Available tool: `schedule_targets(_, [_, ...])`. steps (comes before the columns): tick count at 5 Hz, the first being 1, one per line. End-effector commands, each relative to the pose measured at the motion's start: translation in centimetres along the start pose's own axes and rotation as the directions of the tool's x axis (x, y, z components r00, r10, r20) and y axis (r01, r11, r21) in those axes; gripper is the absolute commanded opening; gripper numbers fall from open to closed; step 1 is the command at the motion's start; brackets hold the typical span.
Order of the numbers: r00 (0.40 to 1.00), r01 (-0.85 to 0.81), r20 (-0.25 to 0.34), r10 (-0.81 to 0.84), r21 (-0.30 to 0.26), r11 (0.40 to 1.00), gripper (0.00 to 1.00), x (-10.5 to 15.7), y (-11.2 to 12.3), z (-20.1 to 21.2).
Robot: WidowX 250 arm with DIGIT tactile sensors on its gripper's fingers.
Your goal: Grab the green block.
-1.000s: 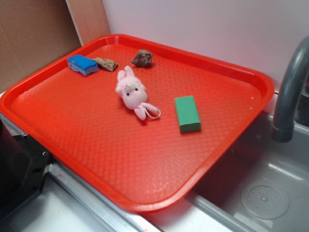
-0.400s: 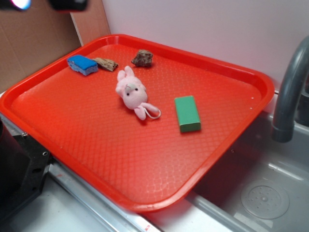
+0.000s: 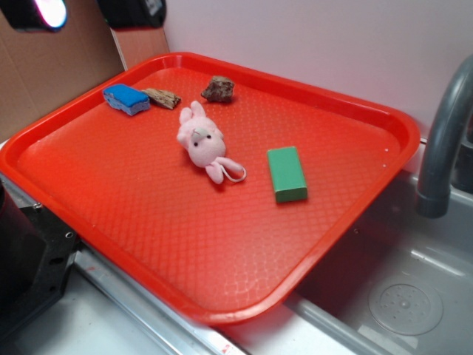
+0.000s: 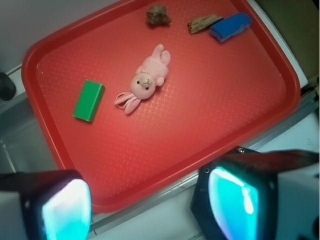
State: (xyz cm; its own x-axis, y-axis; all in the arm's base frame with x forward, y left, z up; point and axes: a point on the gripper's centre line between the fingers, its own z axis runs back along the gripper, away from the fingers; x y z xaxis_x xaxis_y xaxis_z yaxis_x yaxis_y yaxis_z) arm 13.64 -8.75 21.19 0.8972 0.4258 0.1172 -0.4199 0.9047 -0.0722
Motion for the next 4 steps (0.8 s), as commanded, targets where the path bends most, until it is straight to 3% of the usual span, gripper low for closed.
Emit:
schedule_targets(1, [0.997,-0.047,0.061,0.051,-0.06,0.997,1.0,2.0,-4.4,-2.0])
schedule_targets(3, [0.972,-0.231,-0.055,0.229,-0.031,0.973,1.0,5.4,-7.4,-8.2])
schedule_targets(4, [0.959,-0.241,-0.146,0.244,0.044,0.97,1.0,5.9,-8.4,-11.7])
